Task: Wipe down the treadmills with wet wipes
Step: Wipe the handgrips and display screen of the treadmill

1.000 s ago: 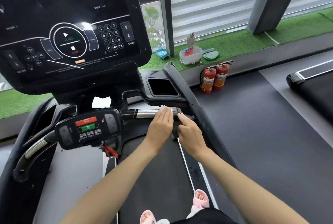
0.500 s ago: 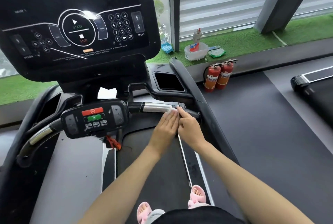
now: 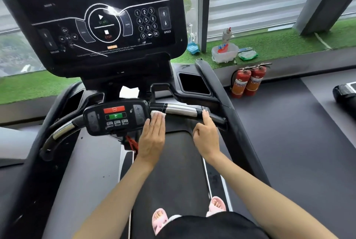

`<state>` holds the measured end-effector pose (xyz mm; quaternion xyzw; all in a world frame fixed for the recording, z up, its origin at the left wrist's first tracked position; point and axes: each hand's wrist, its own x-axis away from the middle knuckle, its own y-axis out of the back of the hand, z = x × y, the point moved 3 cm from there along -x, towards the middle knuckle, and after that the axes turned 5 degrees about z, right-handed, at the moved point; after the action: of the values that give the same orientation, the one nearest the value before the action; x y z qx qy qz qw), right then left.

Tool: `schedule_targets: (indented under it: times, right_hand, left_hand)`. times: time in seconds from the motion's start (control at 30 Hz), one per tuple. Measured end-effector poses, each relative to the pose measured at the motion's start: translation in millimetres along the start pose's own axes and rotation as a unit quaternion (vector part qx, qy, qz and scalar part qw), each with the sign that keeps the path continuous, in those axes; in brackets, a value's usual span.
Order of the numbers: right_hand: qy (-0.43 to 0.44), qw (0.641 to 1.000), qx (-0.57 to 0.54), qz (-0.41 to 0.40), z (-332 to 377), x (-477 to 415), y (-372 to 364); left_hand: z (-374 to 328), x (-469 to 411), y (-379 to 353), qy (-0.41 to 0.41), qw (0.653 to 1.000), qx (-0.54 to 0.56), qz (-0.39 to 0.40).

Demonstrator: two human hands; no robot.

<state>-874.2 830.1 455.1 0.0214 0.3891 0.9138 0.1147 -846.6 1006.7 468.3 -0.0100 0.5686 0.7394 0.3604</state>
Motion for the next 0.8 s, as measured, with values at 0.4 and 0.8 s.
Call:
schedule_targets:
  times: [0.4, 0.8]
  right_hand:
    - [0.126, 0.991, 0.041, -0.002, 23.4, -1.8, -6.8]
    - [0.291, 0.955, 0.042, -0.028, 147.1, 3.6, -71.1]
  left_hand:
    - [2.0, 48.4, -4.0, 0.079, 0.976, 0.158, 0.126]
    - [126.1, 92.2, 3.6, 0.157, 0.916, 0.366, 0.056]
